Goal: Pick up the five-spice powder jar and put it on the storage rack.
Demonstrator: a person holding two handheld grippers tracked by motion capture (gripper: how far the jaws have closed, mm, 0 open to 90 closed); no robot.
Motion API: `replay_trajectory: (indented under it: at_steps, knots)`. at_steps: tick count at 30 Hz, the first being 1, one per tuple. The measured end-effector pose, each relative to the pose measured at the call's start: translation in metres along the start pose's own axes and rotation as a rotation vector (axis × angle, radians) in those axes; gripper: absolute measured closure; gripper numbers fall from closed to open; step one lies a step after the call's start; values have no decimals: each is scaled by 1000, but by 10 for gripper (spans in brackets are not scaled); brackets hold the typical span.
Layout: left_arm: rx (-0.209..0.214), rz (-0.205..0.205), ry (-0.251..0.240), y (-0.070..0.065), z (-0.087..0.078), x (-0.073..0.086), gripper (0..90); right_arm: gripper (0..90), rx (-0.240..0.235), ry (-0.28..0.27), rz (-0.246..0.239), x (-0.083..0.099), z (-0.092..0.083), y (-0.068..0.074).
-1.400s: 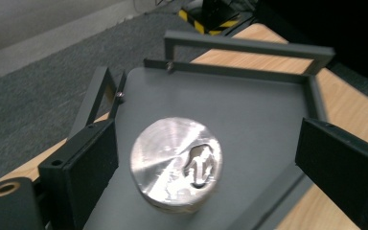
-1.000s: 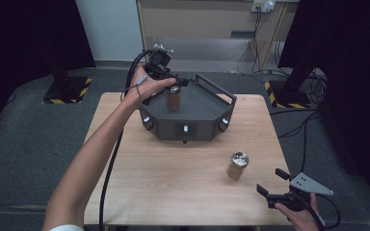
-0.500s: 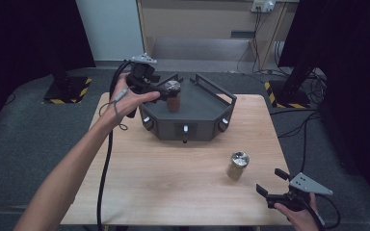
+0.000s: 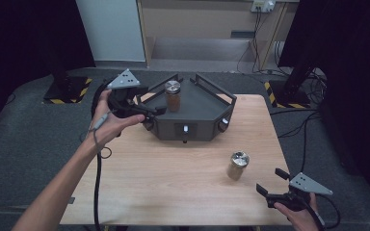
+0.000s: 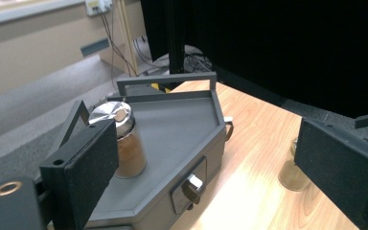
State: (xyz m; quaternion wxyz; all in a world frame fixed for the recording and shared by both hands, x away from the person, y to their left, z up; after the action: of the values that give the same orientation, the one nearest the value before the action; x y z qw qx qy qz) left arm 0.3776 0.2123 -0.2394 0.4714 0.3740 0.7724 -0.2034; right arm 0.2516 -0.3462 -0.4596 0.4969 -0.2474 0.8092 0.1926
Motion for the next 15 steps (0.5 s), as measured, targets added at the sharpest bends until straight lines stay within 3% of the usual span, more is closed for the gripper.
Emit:
replay_trajectory:
  at_steps: [5, 10, 15]
  knots:
    - [-14, 16, -13, -7, -8, 13, 71, 35, 2, 0, 1, 0, 0, 0]
    - [11, 24, -41, -7, -12, 35, 72, 35, 4, -1, 0, 0, 0, 0]
    - [10, 17, -67, -6, -17, 58, 72, 35, 6, 0, 2, 0, 0, 0]
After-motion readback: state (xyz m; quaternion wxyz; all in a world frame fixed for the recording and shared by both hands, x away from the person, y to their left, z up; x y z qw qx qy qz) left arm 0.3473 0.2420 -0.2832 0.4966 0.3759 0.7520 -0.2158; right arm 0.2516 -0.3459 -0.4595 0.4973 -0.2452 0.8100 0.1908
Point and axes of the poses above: each handheld gripper's, and its own axes: z roughly forward along the jaws, x roughly out of its underside, y roughly to its left, the point moved 9 cm from there along z, roughly forward along the jaws, and after that the axes turned 6 degrees about y, right-handed, at the moved point
